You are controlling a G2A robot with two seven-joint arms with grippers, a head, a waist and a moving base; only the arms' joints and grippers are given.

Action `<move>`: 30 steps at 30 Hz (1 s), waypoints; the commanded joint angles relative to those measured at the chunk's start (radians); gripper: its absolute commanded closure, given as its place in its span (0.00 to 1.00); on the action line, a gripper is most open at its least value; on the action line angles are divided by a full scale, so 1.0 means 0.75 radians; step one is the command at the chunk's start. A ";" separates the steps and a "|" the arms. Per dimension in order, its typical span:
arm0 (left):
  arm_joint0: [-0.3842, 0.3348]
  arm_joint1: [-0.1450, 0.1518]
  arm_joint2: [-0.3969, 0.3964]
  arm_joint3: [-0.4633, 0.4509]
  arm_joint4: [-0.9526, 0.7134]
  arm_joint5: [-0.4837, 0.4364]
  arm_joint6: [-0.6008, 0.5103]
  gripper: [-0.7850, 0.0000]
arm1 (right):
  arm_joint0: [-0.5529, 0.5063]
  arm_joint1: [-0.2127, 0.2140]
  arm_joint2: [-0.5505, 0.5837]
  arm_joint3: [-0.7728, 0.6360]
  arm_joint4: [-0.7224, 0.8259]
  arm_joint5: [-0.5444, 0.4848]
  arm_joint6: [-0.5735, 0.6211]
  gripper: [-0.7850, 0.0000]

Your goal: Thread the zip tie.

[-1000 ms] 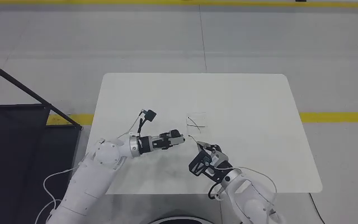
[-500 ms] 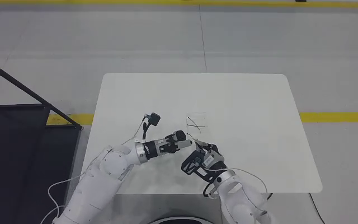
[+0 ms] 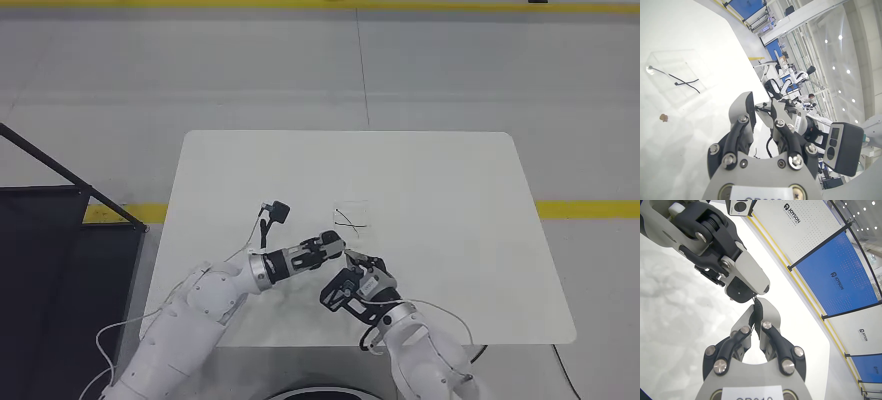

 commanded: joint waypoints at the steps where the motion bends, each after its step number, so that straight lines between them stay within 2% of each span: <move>1: -0.001 -0.002 0.003 0.002 -0.001 0.000 0.008 0.71 | 0.001 -0.002 0.000 0.002 0.000 -0.001 0.003 1.00; 8: -0.003 -0.005 0.008 0.009 -0.008 0.007 0.023 0.82 | 0.002 -0.010 0.002 0.004 -0.004 0.003 0.013 1.00; 15: -0.004 -0.007 0.008 0.010 -0.012 0.009 0.023 0.86 | -0.003 -0.018 0.003 0.005 -0.011 0.020 0.034 1.00; 18: -0.004 -0.007 0.007 0.010 -0.014 0.005 0.023 1.00 | -0.004 -0.022 0.002 0.006 -0.016 0.028 0.040 1.00; 19: -0.004 -0.007 0.007 0.010 -0.013 0.002 0.023 1.00 | -0.004 -0.023 0.002 0.006 -0.017 0.028 0.043 0.96; 20: -0.004 -0.007 0.006 0.010 -0.011 0.000 0.024 1.00 | -0.004 -0.024 0.002 0.006 -0.019 0.029 0.044 0.56; 21: -0.003 -0.007 0.006 0.010 -0.012 -0.003 0.025 1.00 | -0.004 -0.025 0.001 0.006 -0.019 0.026 0.045 0.22; 22: -0.004 -0.007 0.005 0.010 -0.008 -0.006 0.025 1.00 | -0.003 -0.026 0.000 0.007 -0.021 0.023 0.046 0.00; 30: -0.012 -0.005 -0.013 0.009 0.098 -0.023 0.070 1.00 | -0.031 -0.025 0.053 -0.007 0.058 -0.010 -0.026 0.00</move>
